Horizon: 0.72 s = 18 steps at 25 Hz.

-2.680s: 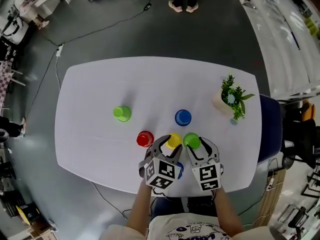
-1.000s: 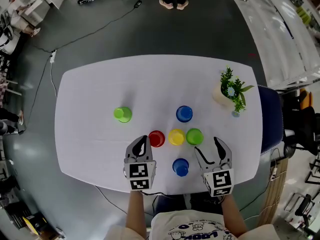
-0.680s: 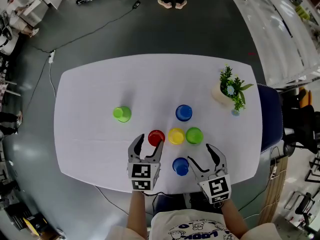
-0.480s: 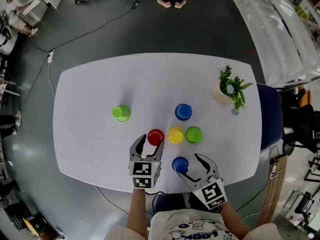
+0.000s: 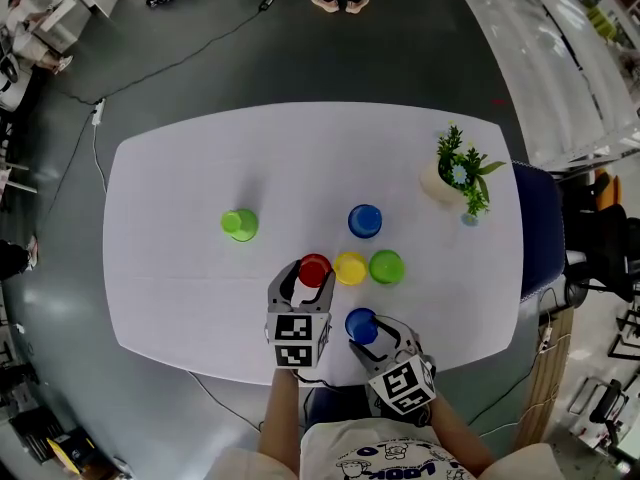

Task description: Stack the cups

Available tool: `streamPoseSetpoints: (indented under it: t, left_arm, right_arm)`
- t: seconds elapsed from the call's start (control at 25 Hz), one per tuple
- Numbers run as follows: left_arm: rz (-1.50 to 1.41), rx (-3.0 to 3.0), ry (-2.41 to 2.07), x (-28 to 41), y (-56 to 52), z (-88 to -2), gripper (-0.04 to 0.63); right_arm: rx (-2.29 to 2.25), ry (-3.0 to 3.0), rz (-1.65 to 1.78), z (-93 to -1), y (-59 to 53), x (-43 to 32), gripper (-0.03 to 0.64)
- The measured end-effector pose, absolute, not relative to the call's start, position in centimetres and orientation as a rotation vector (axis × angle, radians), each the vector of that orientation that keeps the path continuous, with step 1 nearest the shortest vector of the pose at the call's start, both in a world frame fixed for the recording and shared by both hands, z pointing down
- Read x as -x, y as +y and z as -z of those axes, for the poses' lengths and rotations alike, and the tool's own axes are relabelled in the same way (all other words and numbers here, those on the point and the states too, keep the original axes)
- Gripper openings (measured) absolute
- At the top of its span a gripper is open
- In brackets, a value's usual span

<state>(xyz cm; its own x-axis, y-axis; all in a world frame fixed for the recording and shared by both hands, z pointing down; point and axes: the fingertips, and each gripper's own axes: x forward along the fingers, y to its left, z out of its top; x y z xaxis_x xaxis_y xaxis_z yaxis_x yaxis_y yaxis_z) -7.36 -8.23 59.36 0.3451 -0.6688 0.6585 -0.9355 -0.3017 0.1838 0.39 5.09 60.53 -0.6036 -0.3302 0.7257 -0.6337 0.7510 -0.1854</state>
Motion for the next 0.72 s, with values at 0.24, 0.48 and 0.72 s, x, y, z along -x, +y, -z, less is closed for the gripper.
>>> streamPoseSetpoints:
  t: [0.24, 0.48, 0.72]
  left_arm:
    - [-0.603, -2.086, -1.413, 7.7, -9.0, -58.8, 0.267]
    - [-0.578, -2.081, -1.428, 7.7, -9.5, -58.8, 0.267]
    - [-0.534, -2.065, -1.592, 12.3, -10.2, -55.2, 0.271]
  right_arm:
    - [-0.894, -2.321, -0.497, -55.3, 2.1, -1.9, 0.267]
    - [-1.115, -2.339, -0.46, -50.5, -2.9, -4.7, 0.267]
    - [-1.124, -2.269, -0.459, -51.7, -5.9, -5.1, 0.267]
